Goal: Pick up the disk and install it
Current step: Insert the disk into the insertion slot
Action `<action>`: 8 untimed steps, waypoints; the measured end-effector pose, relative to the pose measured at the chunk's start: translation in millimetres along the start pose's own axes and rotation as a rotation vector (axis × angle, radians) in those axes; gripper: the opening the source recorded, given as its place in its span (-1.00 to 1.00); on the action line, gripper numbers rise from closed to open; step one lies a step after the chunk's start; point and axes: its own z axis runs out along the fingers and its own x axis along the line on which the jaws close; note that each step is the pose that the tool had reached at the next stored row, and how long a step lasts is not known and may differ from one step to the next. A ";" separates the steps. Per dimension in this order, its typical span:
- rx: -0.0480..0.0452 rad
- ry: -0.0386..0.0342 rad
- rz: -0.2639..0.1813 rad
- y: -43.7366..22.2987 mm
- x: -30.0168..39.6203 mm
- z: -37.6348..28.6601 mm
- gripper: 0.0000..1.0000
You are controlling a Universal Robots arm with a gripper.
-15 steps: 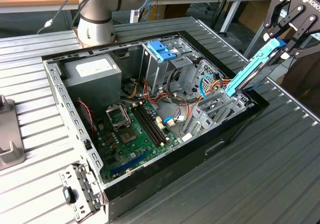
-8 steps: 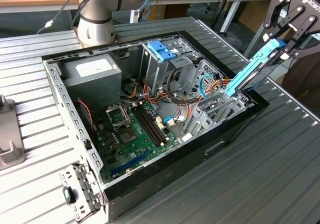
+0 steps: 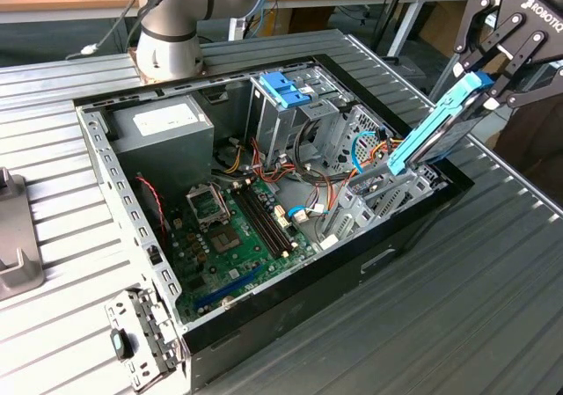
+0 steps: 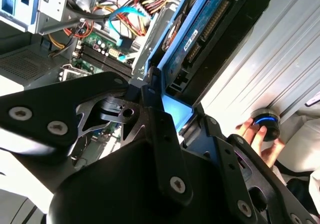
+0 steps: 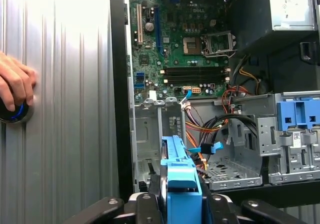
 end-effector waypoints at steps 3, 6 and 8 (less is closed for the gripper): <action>0.0002 0.0000 0.000 14.7 0.5 0.8 -0.26; 0.0000 -0.0002 -0.001 22.3 0.8 1.5 -0.26; -0.0004 0.0003 -0.005 24.5 0.8 1.7 -0.26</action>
